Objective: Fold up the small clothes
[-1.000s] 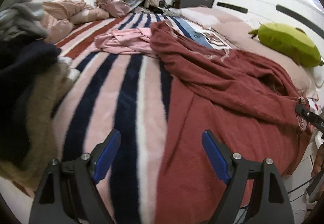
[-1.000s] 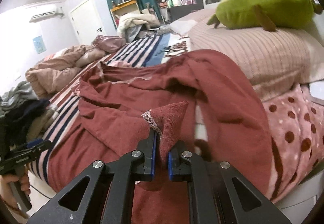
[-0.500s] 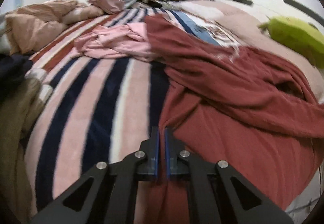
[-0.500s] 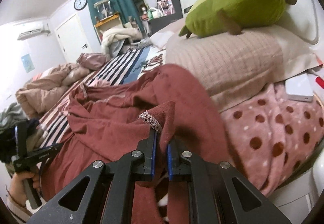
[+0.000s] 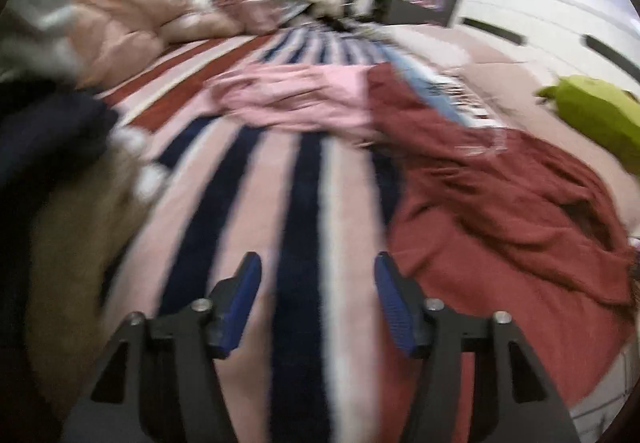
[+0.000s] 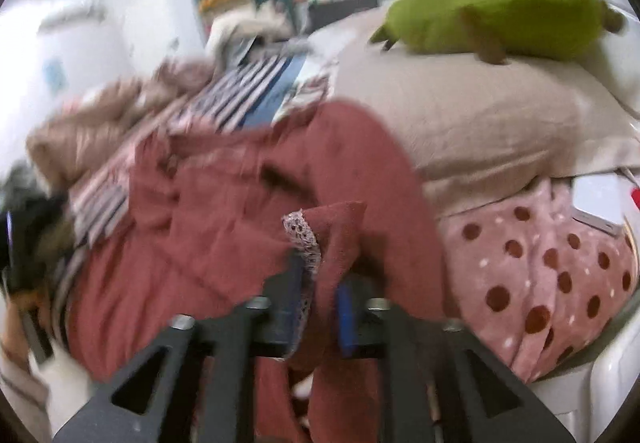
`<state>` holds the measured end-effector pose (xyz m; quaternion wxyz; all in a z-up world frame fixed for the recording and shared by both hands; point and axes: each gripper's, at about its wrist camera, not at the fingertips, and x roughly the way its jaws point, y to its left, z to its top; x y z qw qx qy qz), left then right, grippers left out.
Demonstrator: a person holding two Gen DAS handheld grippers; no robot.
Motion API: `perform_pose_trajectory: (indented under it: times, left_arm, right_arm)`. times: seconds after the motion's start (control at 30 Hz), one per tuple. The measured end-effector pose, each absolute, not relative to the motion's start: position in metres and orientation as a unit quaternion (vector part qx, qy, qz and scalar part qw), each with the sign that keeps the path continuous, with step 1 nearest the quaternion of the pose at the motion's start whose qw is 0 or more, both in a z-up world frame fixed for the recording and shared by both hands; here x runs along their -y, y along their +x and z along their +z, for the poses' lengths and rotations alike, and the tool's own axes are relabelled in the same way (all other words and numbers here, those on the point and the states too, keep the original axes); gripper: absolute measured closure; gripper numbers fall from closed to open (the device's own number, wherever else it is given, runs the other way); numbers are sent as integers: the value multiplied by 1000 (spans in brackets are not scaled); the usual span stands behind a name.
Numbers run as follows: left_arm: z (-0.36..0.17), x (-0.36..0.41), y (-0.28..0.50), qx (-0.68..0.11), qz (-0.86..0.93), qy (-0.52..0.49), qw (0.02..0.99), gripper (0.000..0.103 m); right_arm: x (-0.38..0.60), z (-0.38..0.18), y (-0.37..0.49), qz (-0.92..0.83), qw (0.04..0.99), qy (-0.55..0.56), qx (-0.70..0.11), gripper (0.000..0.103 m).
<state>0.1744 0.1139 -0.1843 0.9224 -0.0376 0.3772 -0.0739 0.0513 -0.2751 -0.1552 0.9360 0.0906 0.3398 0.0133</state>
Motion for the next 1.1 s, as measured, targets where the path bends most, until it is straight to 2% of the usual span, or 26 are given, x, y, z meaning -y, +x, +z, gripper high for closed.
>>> perform_pose_trajectory:
  times: [0.03, 0.07, 0.23, 0.3, 0.37, 0.43, 0.5, 0.57, 0.7, 0.77, 0.8, 0.83, 0.87, 0.9, 0.93, 1.1]
  left_arm:
    - [-183, -106, 178, -382, -98, -32, 919, 47]
    - [-182, -98, 181, -383, -116, -24, 916, 47]
    - [-185, -59, 207, -402, -165, 37, 900, 47]
    - [-188, -51, 216, -411, -175, 52, 893, 47]
    - [-193, -46, 227, -420, -190, 47, 886, 47]
    - [-195, -45, 234, -426, -196, 38, 882, 50]
    - [-196, -45, 236, -429, -201, 31, 880, 53]
    - [-196, -48, 239, -431, -204, 22, 879, 60]
    - [-197, -50, 250, -434, -210, 9, 876, 67]
    - [-196, -48, 255, -434, -209, 11, 876, 82]
    - [-196, -48, 256, -434, -209, 11, 876, 86]
    - [-196, -48, 258, -435, -208, 12, 876, 94]
    - [-196, -48, 259, -434, -204, 13, 877, 96]
    - [-195, -49, 259, -431, -198, 13, 880, 96]
    - [-194, -51, 258, -426, -190, 12, 884, 97]
    - [-190, -72, 255, -416, -153, 3, 897, 97]
  right_arm:
    - [273, -148, 47, 12, 941, 79, -328, 50]
    - [273, -140, 45, 14, 945, 72, -319, 47]
    - [268, -86, 63, 40, 965, 28, -259, 46]
    - [251, -76, 90, 99, 959, 2, -267, 47]
    - [224, -79, 132, 177, 940, -23, -291, 51]
    - [195, -96, 177, 241, 913, -36, -328, 69]
    - [172, -116, 214, 281, 888, -39, -362, 76]
    - [151, -139, 249, 309, 866, -39, -392, 76]
    - [126, -172, 291, 346, 831, -16, -434, 75]
    - [111, -180, 300, 361, 822, -20, -441, 69]
    - [104, -182, 304, 362, 821, -26, -441, 66]
    - [97, -185, 307, 366, 818, -29, -444, 65]
    - [92, -187, 311, 371, 813, -26, -448, 66]
    - [89, -188, 315, 375, 810, -20, -450, 76]
    - [84, -188, 318, 379, 809, -15, -450, 102]
    - [81, -175, 325, 308, 853, -13, -421, 102]
